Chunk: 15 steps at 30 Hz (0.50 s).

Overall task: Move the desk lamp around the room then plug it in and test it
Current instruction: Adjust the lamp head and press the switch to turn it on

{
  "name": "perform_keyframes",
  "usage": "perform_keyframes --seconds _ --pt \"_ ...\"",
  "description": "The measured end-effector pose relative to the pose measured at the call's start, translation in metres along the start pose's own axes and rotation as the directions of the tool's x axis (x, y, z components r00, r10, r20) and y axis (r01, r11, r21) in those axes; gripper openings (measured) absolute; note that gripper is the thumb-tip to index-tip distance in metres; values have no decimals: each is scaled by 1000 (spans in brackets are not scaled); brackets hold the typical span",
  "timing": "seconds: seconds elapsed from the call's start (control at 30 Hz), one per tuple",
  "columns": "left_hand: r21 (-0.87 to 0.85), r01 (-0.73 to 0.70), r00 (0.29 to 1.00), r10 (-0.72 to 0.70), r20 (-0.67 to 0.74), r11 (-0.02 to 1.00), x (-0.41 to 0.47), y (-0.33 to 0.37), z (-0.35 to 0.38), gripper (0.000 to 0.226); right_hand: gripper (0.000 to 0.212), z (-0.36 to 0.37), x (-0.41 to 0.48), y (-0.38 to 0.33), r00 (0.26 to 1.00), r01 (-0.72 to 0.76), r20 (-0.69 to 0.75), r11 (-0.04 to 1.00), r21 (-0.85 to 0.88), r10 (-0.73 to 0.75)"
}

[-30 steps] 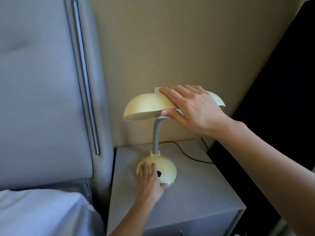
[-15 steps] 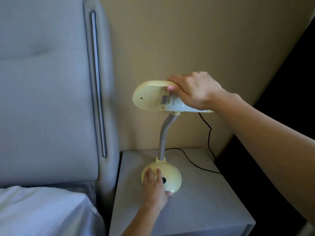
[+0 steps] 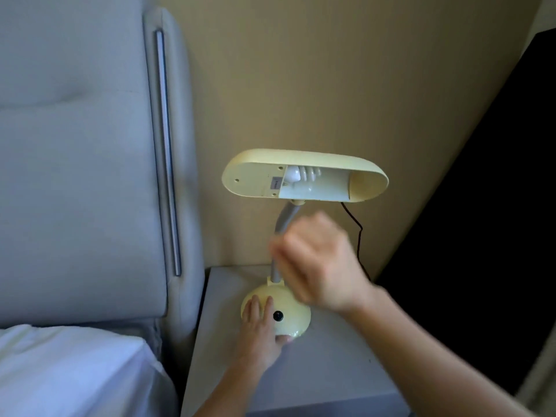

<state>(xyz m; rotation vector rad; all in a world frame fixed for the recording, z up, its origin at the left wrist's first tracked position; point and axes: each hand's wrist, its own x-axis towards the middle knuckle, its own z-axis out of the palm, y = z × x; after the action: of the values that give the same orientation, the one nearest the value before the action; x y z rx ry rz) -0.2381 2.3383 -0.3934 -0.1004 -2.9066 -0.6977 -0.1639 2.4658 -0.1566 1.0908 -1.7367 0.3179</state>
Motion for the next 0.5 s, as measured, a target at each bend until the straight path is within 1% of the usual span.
perform_keyframes --seconds 0.03,0.07,0.1,0.13,0.17,0.2,0.23,0.27,0.3,0.37,0.5 --pt "-43 -26 1000 26 -6 999 -3 -4 1 96 22 16 -27 -8 986 -67 155 997 43 60" --pt "-88 -54 999 54 -6 995 -6 -9 2 96 18 32 -54 -10 931 -175 334 983 61 145" --pt "-128 -74 997 74 0 989 -10 -16 2 95 16 47 -79 -8 823 -319 506 947 35 258" --pt "-149 -89 996 91 7 985 -13 -22 3 93 19 60 -102 -4 677 -442 642 896 -38 360" --pt "-157 -95 995 99 13 983 -16 -27 3 91 27 69 -123 -2 540 -508 731 854 -112 417" --pt "-167 -94 995 97 5 981 -18 -29 4 89 36 75 -141 -2 435 -535 789 829 -161 434" --pt "-187 -82 997 81 -15 979 -20 -31 5 87 46 83 -156 -4 366 -545 824 817 -188 433" --pt "-207 -70 997 62 -44 976 -21 -30 5 85 55 86 -166 -6 320 -549 841 809 -210 435" --pt "-219 -58 996 43 -72 974 -21 -29 5 83 62 89 -170 -6 291 -562 849 796 -222 442" --pt "-210 -54 995 35 -95 976 -22 -26 7 82 66 97 -175 -4 259 -597 850 767 -233 459" --pt "-189 -86 992 67 -105 978 -25 -28 8 81 60 106 -173 4 289 -566 834 786 -248 471"
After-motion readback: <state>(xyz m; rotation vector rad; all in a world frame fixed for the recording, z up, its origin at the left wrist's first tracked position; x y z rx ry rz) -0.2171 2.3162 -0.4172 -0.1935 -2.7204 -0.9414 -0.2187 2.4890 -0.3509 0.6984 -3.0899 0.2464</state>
